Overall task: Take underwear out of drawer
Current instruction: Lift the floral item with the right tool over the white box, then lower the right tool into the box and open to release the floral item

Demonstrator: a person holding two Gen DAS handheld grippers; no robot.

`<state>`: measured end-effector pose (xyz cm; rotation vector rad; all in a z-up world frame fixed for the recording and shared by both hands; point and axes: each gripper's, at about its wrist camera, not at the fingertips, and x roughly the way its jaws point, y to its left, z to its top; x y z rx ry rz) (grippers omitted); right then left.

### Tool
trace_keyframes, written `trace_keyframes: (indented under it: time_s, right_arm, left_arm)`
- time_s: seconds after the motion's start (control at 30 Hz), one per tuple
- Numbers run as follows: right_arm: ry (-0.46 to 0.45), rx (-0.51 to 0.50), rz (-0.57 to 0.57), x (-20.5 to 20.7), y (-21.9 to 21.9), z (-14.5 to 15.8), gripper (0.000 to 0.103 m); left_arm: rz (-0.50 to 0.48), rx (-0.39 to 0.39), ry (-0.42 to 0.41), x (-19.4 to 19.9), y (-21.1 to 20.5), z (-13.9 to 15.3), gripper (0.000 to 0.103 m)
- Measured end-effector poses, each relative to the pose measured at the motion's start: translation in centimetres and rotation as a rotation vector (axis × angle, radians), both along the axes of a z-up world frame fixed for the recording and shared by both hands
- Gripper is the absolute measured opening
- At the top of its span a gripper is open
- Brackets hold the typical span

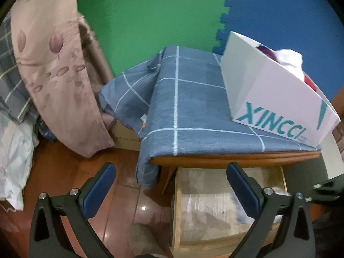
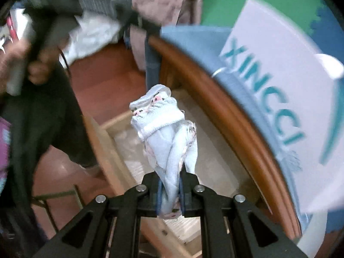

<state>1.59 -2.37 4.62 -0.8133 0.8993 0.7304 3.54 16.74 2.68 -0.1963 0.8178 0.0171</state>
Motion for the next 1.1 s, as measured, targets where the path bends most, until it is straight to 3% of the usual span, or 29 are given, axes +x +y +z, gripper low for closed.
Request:
trace_keyframes:
  time_s: [0.17,0.33,0.43,0.57,0.73,0.87,1.1]
  right_arm:
    - [-0.068,0.151,-0.066,-1.6,-2.9,7.0,0.012]
    - [-0.142,0.283,-0.148,-2.7,-5.1,13.2,0.012]
    - [-0.198,0.34,-0.214,-0.8,-6.7,16.5,0.012]
    - [-0.228,0.375,-0.296,2.6,-8.3,18.4,0.012]
    - [-0.223,0.374,-0.402,8.6,-9.1,16.7,0.012]
    - [-0.17,0.401,-0.47,11.9,-10.2,14.7,0.012]
    - [-0.093,0.369,-0.516,14.7,-9.4,11.8,0.012]
  left_arm:
    - [-0.081,0.071,-0.047,-0.6,-2.8,0.8,0.102]
    - [-0.197,0.21,-0.099,-1.6,-6.8,1.2,0.102]
    - [-0.261,0.248,-0.114,-2.0,-8.4,1.2,0.102]
    - [-0.321,0.246,-0.113,-2.2,-9.6,0.9,0.102]
    - [-0.333,0.224,-0.102,-2.1,-9.7,0.9,0.102]
    - [-0.326,0.183,-0.087,-1.8,-9.1,0.9,0.102]
    - [-0.332,0.143,-0.082,-1.5,-8.9,0.9,0.102]
